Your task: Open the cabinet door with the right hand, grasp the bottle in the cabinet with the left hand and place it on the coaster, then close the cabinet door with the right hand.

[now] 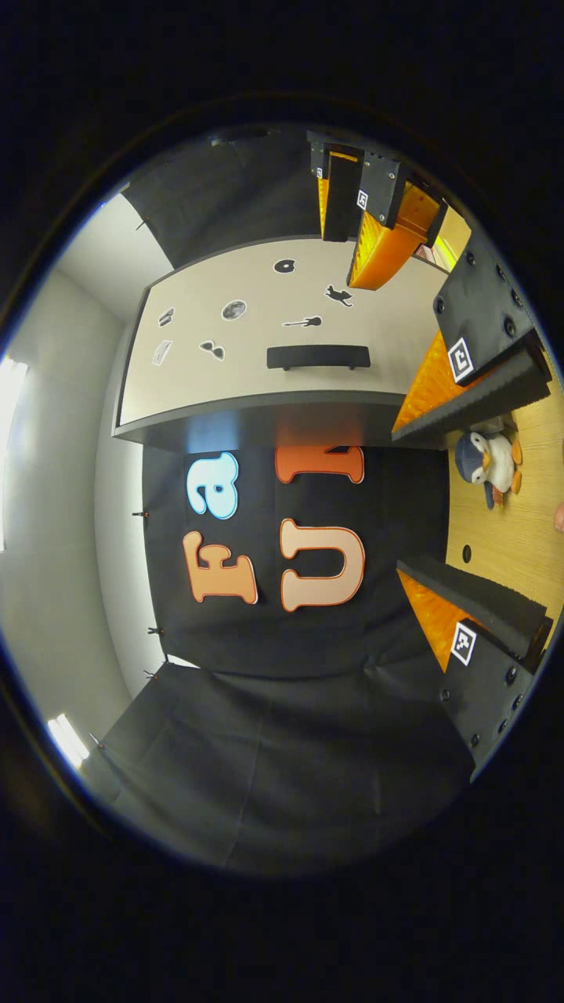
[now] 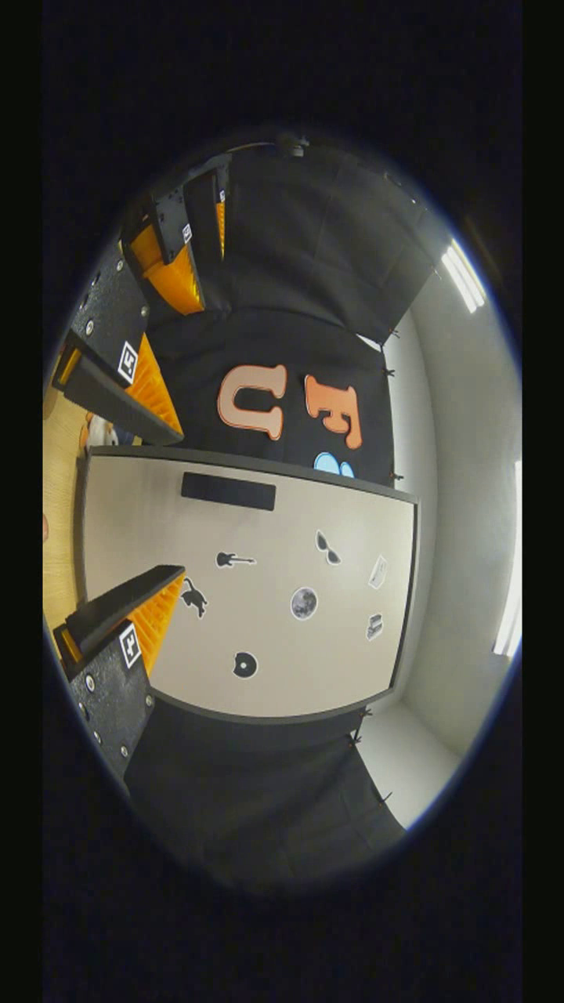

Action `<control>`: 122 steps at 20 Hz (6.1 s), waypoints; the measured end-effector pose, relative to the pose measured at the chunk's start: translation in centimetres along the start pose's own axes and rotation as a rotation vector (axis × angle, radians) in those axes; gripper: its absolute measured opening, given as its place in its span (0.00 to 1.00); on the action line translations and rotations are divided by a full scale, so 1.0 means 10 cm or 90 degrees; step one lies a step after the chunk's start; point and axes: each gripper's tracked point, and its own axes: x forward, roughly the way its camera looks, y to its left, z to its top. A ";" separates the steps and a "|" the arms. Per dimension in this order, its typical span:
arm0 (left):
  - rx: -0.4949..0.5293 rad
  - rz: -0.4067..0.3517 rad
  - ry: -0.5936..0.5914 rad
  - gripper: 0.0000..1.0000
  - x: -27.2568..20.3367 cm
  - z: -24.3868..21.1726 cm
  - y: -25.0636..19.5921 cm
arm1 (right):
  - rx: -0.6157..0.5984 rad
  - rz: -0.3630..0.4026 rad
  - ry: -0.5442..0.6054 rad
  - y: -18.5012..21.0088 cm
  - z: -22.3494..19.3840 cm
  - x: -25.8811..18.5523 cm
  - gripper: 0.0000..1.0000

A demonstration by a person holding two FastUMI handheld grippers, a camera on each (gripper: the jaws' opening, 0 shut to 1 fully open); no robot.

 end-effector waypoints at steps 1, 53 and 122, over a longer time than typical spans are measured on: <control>-0.003 0.002 -0.001 0.95 0.01 0.00 0.02 | 0.000 -0.001 0.004 0.00 -0.02 0.01 0.95; -0.040 -0.016 0.065 0.95 0.38 -0.46 0.48 | 0.076 -0.085 0.004 0.08 -0.02 1.02 0.19; -0.048 -0.259 0.061 0.95 0.75 -0.45 -2.42 | 0.089 -0.221 0.025 -1.31 -0.27 -0.25 0.76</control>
